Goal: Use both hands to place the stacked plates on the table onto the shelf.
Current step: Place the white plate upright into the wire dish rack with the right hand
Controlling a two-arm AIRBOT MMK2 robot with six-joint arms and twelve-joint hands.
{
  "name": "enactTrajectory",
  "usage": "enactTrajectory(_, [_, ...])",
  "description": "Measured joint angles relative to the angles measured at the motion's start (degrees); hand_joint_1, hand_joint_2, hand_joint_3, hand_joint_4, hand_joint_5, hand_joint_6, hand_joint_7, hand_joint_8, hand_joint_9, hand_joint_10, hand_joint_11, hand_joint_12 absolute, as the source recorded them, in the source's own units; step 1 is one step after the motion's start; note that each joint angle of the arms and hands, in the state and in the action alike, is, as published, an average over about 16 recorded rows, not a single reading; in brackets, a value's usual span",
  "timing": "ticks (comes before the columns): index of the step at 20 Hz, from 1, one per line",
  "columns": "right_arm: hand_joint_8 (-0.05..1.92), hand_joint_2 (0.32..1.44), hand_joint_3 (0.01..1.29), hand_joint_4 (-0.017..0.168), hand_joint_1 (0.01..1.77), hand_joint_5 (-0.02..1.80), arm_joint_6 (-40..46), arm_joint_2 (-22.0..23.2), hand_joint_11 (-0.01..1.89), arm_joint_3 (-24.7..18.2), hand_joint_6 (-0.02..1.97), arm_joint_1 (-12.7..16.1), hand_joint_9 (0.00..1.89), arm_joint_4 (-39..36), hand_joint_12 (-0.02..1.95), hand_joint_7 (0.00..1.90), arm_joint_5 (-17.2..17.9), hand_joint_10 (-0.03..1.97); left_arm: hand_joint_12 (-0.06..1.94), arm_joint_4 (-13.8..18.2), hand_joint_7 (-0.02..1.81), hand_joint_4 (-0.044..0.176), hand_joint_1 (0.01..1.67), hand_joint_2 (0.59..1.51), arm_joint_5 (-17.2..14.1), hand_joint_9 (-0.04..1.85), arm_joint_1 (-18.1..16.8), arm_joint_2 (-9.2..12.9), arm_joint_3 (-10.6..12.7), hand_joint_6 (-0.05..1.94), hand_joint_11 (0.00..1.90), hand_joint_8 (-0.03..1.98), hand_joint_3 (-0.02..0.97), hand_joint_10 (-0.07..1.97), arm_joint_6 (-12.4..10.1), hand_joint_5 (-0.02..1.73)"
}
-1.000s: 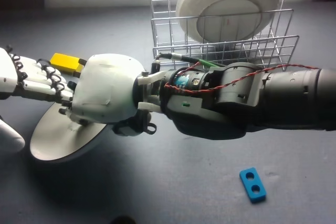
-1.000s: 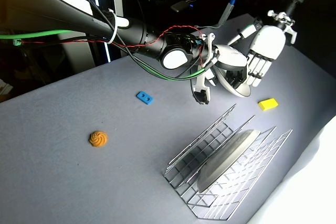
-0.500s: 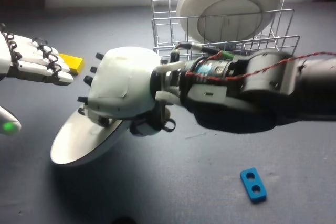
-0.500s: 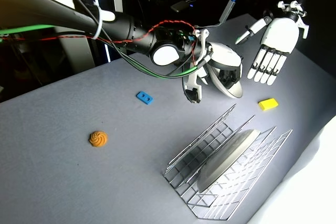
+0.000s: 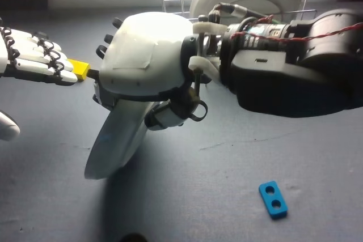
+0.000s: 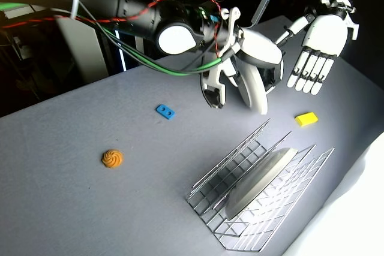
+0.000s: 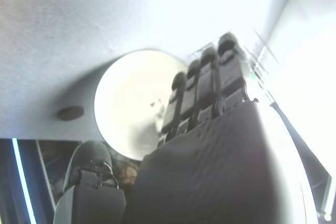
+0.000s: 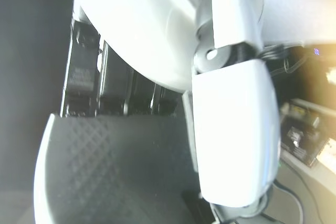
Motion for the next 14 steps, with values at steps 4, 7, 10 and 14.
enactTrajectory(4, [0.7,0.95,0.02,0.015,1.26,1.0,0.16,2.7,0.82,-2.31,0.91,2.83,1.19,5.51,1.07,1.13,-1.6,0.18,0.01,0.36,0.02,0.002,0.01,1.125,0.23,0.02,-0.21,0.18,-0.25,0.02,0.02,0.01,0.017,0.01,0.31,0.02])
enactTrajectory(7, [0.71,0.95,0.02,0.017,1.25,1.01,0.32,4.36,0.82,-3.32,0.91,5.06,1.23,10.88,1.08,1.14,-2.62,0.08,0.01,0.6,0.02,0.002,0.01,1.122,0.39,0.02,-0.19,0.23,-0.3,0.02,0.02,0.01,0.016,0.01,0.54,0.02])
enactTrajectory(10, [0.72,0.95,0.02,0.015,1.25,1.01,0.67,5.79,0.82,-3.67,0.9,7.0,1.25,17.09,1.08,1.14,-2.91,0.08,0.01,0.78,0.02,0.002,0.01,1.12,0.56,0.02,-0.13,0.28,-0.31,0.02,0.02,0.01,0.017,0.01,0.76,0.02])
enactTrajectory(14, [0.73,0.95,0.02,0.016,1.25,1.01,1.25,7.55,0.82,-3.52,0.88,8.97,1.27,26.38,1.09,1.14,-2.02,0.06,0.01,0.93,0.02,0.002,0.01,1.117,0.74,0.02,0.0,0.34,-0.36,0.02,0.02,0.01,0.017,0.01,1.1,0.02])
